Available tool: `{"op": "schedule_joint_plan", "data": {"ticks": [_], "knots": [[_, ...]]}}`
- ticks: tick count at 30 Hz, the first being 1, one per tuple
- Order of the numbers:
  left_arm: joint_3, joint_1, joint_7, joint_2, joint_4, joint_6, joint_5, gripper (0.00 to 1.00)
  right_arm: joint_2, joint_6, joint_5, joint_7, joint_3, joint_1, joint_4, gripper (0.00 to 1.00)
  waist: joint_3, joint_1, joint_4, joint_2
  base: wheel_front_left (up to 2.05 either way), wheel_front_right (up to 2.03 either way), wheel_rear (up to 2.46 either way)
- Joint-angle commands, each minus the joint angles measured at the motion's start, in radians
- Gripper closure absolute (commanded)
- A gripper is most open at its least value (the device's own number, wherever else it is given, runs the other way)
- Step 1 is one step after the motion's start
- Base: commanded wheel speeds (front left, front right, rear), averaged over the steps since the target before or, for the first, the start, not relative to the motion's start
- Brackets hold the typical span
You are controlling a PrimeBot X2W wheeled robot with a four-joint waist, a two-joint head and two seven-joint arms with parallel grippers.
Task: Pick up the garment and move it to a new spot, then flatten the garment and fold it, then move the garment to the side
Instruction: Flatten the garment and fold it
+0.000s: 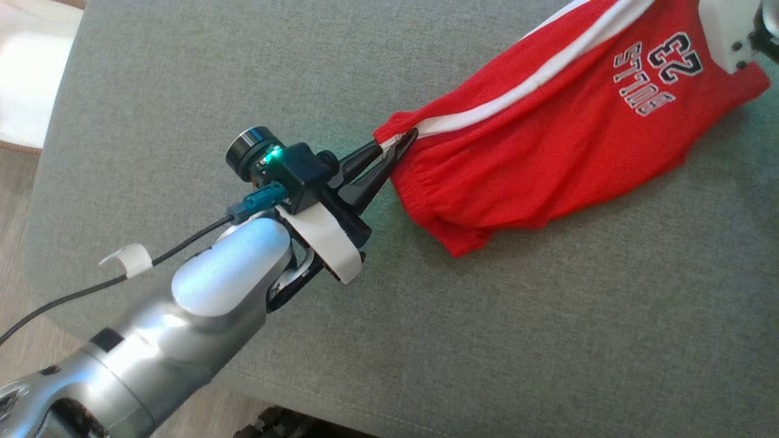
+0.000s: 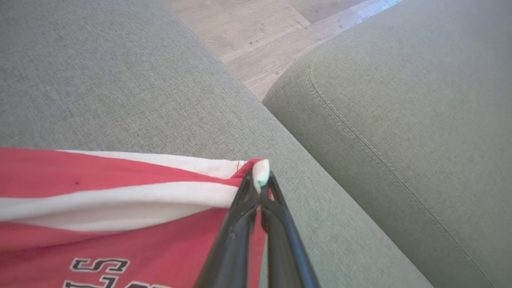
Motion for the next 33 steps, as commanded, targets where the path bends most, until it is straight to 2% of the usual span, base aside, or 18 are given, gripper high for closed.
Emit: {"op": "schedule_joint_plan", "data": {"ticks": [1, 2, 3, 11, 16, 21, 25, 33], "knots": [[0.038, -0.033, -0.008, 0.024, -0.01, 0.002, -0.005, 1.0, 0.008, 0.007, 0.008, -0.018, 0.0, -0.019, -0.009, 0.71, 0.005, -0.0001, 0.005, 0.0, 0.0, 0.0, 0.0], [0.041, -0.033, -0.008, 0.022, -0.004, 0.002, -0.009, 1.0, 0.013, 0.007, 0.023, -0.018, -0.005, -0.021, 0.01, 0.0, 0.006, -0.0001, 0.007, 0.0, 0.0, 0.0, 0.0], [0.044, -0.033, -0.008, 0.02, 0.003, 0.002, -0.014, 0.0, 0.019, 0.007, 0.028, -0.017, 0.006, -0.022, 0.016, 0.0, 0.007, -0.0001, 0.007, 0.0, 0.0, 0.0, 0.0], [0.057, -0.028, -0.008, 0.029, 0.024, 0.002, 0.004, 0.0, 0.042, 0.007, 0.051, -0.08, 0.043, -0.035, 0.07, 0.0, -0.009, -0.0001, -0.019, 0.0, 0.0, 0.0, 0.0], [0.091, -0.008, -0.008, 0.053, 0.032, 0.002, 0.015, 0.0, 0.081, 0.007, 0.089, -0.171, -0.01, -0.023, 0.142, 0.0, -0.048, -0.0001, -0.065, 0.0, 0.0, 0.0, 0.0], [0.193, 0.044, -0.008, 0.094, 0.028, 0.008, 0.028, 0.0, 0.139, 0.007, 0.142, -0.275, -0.086, -0.002, 0.168, 0.0, -0.11, -0.0001, -0.13, 0.0, 0.0, 0.0, 0.0], [0.315, 0.098, -0.008, 0.116, -0.033, 0.04, 0.042, 0.0, 0.162, 0.007, 0.163, -0.386, -0.145, 0.028, 0.173, 0.0, -0.166, -0.0001, -0.176, 0.0, 0.0, 0.0, 0.0], [0.552, 0.238, -0.008, 0.121, -0.186, 0.143, 0.076, 0.0, 0.222, 0.007, 0.168, -0.592, -0.259, 0.159, 0.169, 0.0, -0.275, -0.0001, -0.256, 0.0, 0.0, 0.0, 0.0]]}}
